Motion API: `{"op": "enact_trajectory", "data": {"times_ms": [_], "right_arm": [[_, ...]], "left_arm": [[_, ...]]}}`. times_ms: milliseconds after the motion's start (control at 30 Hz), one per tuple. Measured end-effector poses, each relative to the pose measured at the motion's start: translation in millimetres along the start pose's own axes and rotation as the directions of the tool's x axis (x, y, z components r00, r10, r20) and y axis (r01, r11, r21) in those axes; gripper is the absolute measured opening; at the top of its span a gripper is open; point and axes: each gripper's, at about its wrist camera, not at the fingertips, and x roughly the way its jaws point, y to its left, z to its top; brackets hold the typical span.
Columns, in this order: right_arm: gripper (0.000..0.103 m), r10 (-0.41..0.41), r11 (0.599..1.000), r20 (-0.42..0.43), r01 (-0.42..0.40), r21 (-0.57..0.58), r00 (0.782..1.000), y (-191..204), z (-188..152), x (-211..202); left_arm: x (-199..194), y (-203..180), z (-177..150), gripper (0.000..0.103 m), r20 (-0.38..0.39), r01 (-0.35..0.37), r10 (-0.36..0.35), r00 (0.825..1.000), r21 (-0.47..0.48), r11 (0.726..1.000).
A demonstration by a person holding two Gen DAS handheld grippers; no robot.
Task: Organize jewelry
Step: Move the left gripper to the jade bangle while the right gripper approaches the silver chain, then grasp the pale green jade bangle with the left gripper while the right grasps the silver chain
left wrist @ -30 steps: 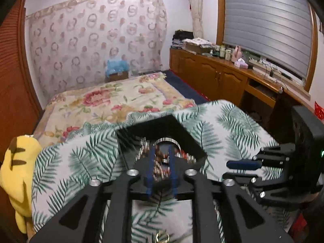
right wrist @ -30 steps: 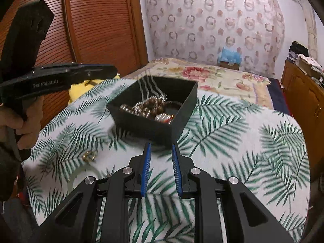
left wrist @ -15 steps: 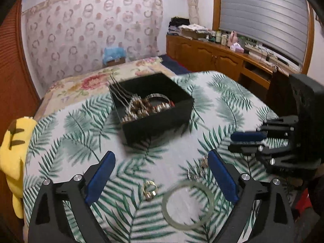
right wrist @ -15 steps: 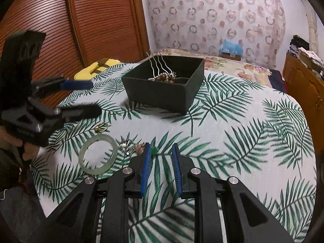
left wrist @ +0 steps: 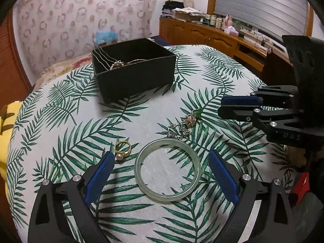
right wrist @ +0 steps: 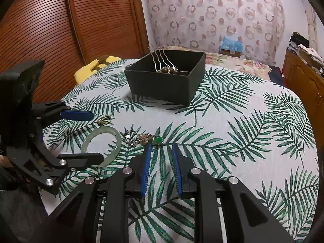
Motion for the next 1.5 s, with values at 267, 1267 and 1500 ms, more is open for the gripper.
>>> {"op": "enact_trajectory", "data": {"times_ms": [267, 1267, 1500], "right_arm": [[0.023, 0.019, 1.0, -0.01, -0.019, -0.014, 1.0, 7.7, -1.0, 2.0], [0.023, 0.053, 0.998, -0.098, -0.054, -0.011, 0.994, 14.7, 18.7, 46.5], [0.023, 0.022, 0.999, -0.103, -0.027, -0.047, 0.994, 19.3, 25.9, 54.5]], "left_arm": [[5.9, -6.7, -4.7, 0.09, -0.024, -0.008, 0.009, 1.0, 0.03, 1.0], [3.6, -1.7, -11.2, 0.069, 0.005, -0.007, 0.006, 1.0, 0.022, 1.0], [3.8, -1.9, -11.0, 0.069, 0.005, -0.007, 0.007, 1.0, 0.022, 1.0]]}}
